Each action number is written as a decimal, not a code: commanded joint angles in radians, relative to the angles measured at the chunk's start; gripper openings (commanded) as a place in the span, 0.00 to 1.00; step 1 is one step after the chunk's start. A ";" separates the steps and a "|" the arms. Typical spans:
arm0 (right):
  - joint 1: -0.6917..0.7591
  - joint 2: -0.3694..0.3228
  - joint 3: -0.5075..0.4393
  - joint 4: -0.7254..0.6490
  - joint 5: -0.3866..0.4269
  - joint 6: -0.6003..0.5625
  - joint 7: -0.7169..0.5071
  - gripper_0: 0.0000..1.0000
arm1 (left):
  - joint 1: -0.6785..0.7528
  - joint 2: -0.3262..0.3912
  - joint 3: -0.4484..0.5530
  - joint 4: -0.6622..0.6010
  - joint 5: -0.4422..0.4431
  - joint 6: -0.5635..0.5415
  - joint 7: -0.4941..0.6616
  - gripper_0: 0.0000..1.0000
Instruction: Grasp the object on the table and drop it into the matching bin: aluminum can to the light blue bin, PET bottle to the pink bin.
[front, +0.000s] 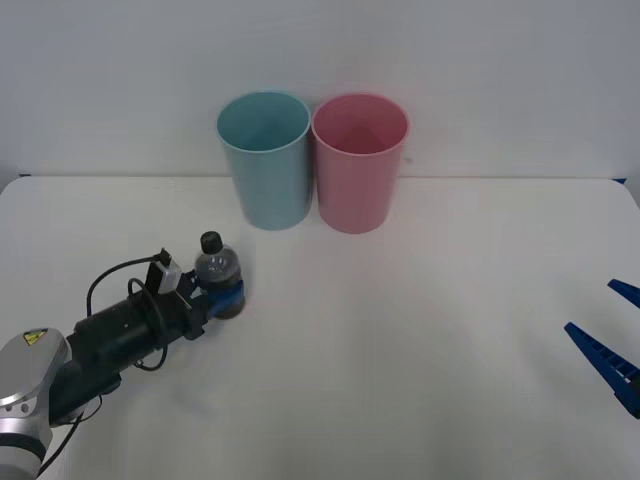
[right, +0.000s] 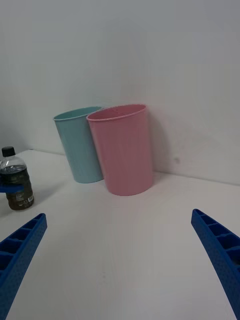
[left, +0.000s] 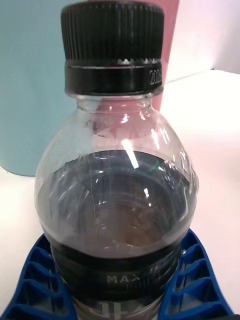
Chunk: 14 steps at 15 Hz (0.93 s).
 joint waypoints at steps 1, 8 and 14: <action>0.000 0.000 0.000 0.000 0.000 0.000 0.000 1.00 | 0.000 0.008 0.006 0.000 0.012 0.001 0.007 0.00; 0.000 0.000 0.000 0.000 0.000 0.000 0.000 1.00 | 0.018 0.057 0.070 -0.076 0.062 -0.014 0.031 0.00; 0.000 0.000 0.000 0.000 0.000 0.000 0.000 1.00 | 0.026 0.055 0.164 -0.231 0.090 0.002 0.073 0.00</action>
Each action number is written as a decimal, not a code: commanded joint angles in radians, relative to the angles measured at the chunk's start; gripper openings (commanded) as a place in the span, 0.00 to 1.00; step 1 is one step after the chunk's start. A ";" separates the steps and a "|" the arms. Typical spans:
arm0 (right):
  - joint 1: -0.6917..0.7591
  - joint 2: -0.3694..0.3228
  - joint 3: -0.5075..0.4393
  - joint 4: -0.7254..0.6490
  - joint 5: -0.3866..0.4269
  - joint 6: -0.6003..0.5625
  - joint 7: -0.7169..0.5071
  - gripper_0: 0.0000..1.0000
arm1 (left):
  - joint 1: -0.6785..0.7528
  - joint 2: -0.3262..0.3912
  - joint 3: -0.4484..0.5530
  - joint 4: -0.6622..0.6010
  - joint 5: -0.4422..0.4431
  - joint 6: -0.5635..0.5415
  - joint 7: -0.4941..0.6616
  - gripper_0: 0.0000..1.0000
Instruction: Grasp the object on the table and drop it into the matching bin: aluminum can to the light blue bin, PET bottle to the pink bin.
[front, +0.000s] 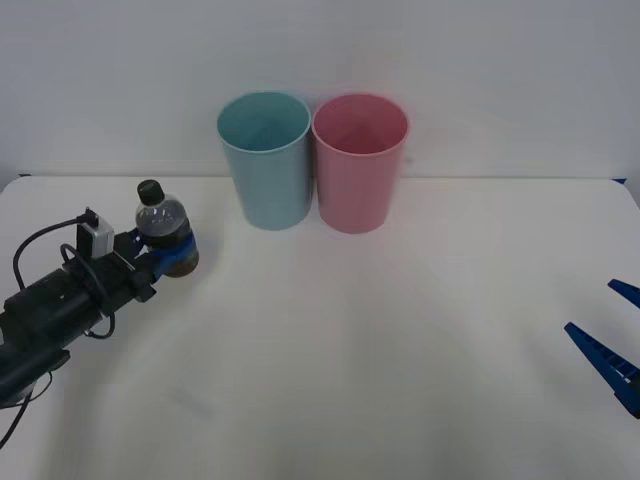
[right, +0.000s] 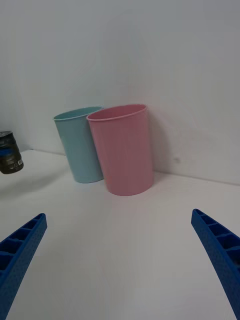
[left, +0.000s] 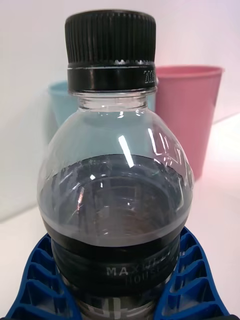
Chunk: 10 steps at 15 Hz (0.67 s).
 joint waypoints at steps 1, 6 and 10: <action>0.000 0.000 0.000 0.000 0.000 0.000 0.000 1.00 | -0.011 0.000 0.032 -0.073 0.024 0.016 0.043 0.00; 0.000 0.000 0.000 0.000 0.000 0.000 0.000 1.00 | -0.034 0.000 0.091 -0.237 0.023 0.040 0.264 0.00; 0.000 0.000 0.000 0.000 0.000 0.000 0.000 1.00 | -0.040 0.029 0.090 -0.363 -0.016 0.049 0.429 0.00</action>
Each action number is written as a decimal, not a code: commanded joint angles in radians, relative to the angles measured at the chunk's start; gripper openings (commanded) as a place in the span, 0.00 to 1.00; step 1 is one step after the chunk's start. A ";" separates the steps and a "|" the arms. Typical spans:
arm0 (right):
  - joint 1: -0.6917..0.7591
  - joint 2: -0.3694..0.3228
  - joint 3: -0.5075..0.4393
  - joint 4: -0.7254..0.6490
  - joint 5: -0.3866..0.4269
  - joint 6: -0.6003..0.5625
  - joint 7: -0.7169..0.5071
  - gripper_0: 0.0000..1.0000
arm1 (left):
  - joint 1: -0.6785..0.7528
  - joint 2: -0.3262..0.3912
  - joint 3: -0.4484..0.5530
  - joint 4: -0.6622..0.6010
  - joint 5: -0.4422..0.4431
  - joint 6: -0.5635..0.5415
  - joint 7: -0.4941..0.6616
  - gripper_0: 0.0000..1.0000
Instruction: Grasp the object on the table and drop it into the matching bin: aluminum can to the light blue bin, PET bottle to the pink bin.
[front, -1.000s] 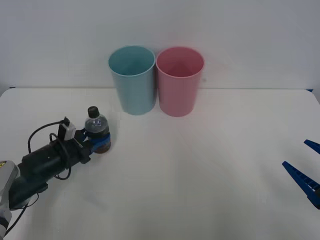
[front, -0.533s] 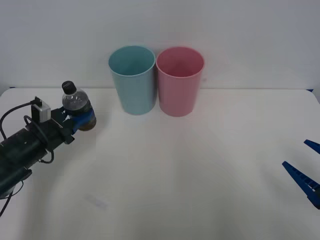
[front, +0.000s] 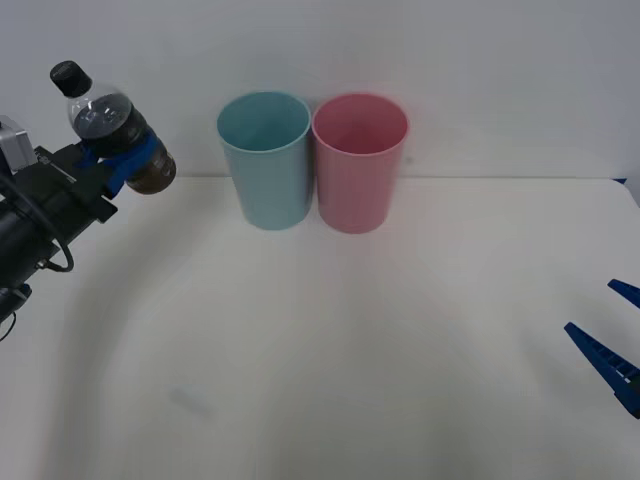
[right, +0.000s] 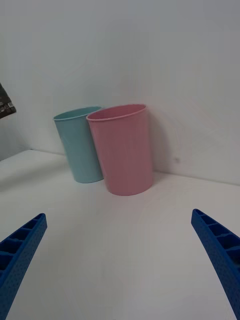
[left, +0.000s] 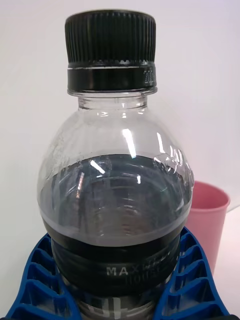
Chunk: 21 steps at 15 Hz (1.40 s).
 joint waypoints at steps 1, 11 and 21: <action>0.000 0.000 0.000 0.000 0.000 0.000 0.000 1.00 | -0.007 0.018 -0.007 -0.070 -0.054 0.003 0.094 0.00; 0.000 0.000 0.000 0.000 0.000 0.000 0.000 1.00 | -0.331 -0.010 -0.185 0.136 -0.230 0.090 0.144 0.00; 0.000 0.000 0.000 0.000 0.000 0.000 0.000 1.00 | -0.680 -0.085 -0.421 0.552 -0.266 0.261 0.094 0.00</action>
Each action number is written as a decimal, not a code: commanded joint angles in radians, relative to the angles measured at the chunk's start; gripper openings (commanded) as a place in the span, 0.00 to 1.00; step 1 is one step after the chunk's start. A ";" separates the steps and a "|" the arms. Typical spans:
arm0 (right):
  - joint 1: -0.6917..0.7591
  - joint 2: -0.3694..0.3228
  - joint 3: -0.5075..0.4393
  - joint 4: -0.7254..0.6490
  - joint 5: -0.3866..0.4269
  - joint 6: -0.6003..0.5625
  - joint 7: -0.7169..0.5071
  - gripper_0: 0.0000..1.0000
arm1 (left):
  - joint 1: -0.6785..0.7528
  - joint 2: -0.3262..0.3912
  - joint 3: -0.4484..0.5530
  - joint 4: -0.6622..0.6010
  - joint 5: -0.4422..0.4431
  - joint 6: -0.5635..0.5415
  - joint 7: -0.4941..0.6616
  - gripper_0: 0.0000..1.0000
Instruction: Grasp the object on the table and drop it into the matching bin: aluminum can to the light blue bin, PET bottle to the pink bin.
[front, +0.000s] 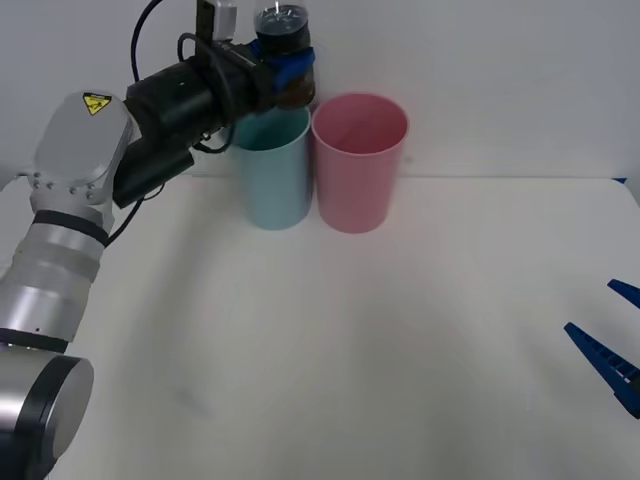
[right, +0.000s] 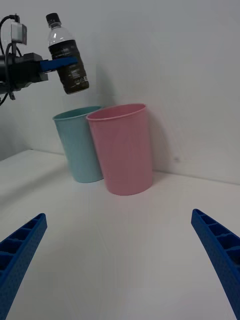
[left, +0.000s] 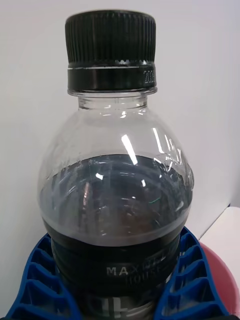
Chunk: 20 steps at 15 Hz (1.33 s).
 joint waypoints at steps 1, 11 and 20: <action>0.000 0.000 0.000 0.000 0.000 0.000 0.000 1.00 | -0.071 -0.034 -0.069 0.083 -0.014 0.069 -0.014 0.00; 0.000 0.000 0.000 0.000 0.000 0.000 0.000 1.00 | -0.229 -0.153 -0.319 0.268 0.003 0.440 -0.004 0.00; 0.000 0.000 0.000 0.000 0.000 0.000 0.000 1.00 | -0.232 -0.148 -0.331 0.267 -0.011 0.451 -0.029 1.00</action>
